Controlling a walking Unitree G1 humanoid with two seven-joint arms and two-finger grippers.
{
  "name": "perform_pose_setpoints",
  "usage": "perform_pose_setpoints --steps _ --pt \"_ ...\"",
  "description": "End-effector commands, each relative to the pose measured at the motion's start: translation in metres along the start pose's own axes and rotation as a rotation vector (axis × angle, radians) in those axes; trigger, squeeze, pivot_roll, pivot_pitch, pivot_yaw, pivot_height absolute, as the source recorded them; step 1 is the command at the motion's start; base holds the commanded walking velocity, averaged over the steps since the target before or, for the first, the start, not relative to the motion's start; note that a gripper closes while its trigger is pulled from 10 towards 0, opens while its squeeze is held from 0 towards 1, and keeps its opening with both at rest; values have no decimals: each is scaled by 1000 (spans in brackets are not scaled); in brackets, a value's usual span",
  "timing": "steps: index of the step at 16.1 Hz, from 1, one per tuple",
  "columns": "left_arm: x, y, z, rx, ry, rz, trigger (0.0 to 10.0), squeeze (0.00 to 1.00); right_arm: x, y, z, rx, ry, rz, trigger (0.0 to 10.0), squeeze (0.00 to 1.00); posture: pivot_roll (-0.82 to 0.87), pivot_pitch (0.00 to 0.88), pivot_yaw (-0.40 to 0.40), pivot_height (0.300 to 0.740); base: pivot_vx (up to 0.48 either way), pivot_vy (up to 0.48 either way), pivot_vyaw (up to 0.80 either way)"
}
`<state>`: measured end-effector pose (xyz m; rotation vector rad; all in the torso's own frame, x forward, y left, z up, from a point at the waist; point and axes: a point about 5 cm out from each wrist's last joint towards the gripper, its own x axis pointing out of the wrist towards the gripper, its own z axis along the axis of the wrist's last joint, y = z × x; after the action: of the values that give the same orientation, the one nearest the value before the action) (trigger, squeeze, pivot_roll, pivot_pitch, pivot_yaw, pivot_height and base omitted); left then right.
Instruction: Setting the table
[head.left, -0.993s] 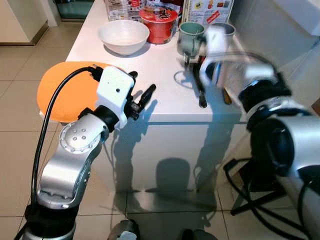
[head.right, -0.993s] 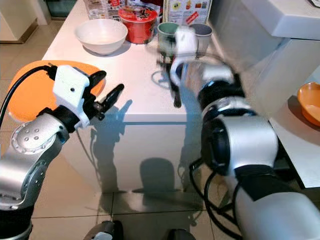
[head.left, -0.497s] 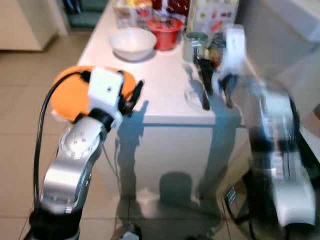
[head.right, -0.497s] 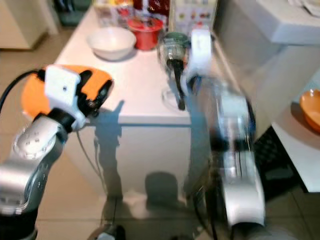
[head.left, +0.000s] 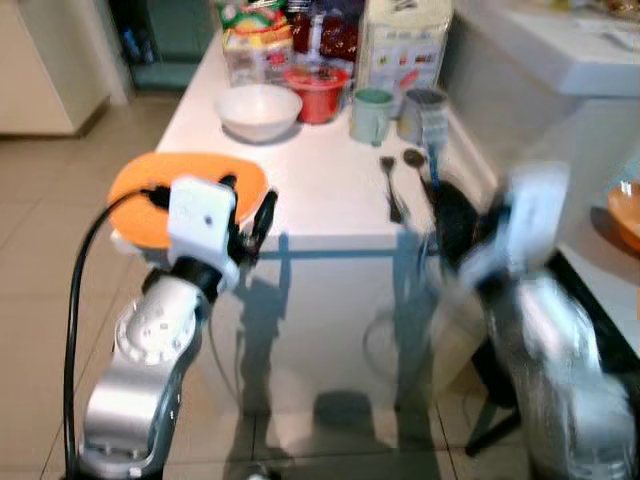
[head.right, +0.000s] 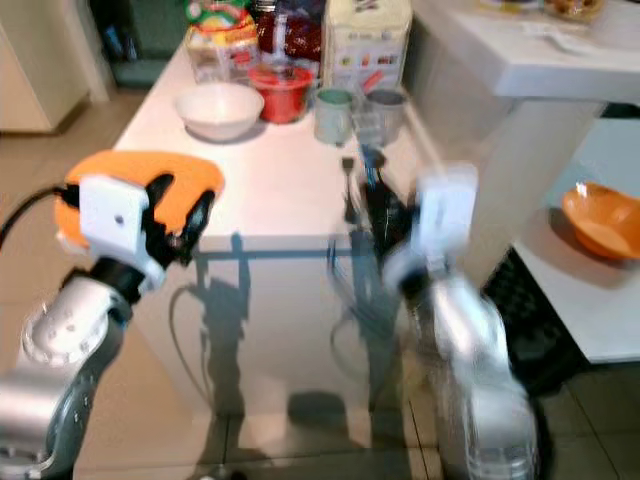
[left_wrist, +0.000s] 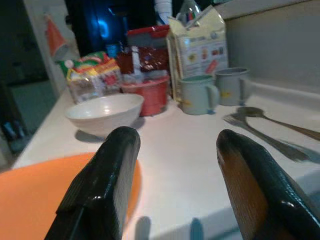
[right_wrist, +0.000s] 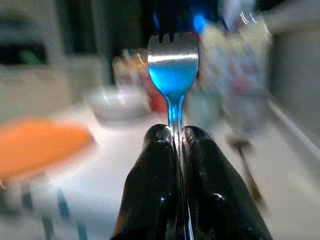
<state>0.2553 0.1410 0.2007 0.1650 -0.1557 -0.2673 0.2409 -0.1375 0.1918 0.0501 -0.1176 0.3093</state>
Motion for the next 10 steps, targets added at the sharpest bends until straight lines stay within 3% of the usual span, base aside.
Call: perform_pose_setpoints --steps 1,4,5,10 --pt "0 -3 -3 -1 1 14 10000 0 -10 1 4 -38 -11 -21 10000 0 -5 0 3 740 0 -439 0" --pt "1 3 -17 17 52 88 10000 0 -13 -18 -16 -72 115 -155 10000 0 1 0 -7 740 0 -450 0" --pt "1 7 -25 24 70 125 10000 0 -10 -21 -20 -132 132 -178 10000 0 -7 0 -2 740 0 -458 0" --pt "10 5 -30 54 77 140 10000 0 -2 -34 -24 -198 155 -227 10000 0 -3 0 -5 740 0 -461 0"
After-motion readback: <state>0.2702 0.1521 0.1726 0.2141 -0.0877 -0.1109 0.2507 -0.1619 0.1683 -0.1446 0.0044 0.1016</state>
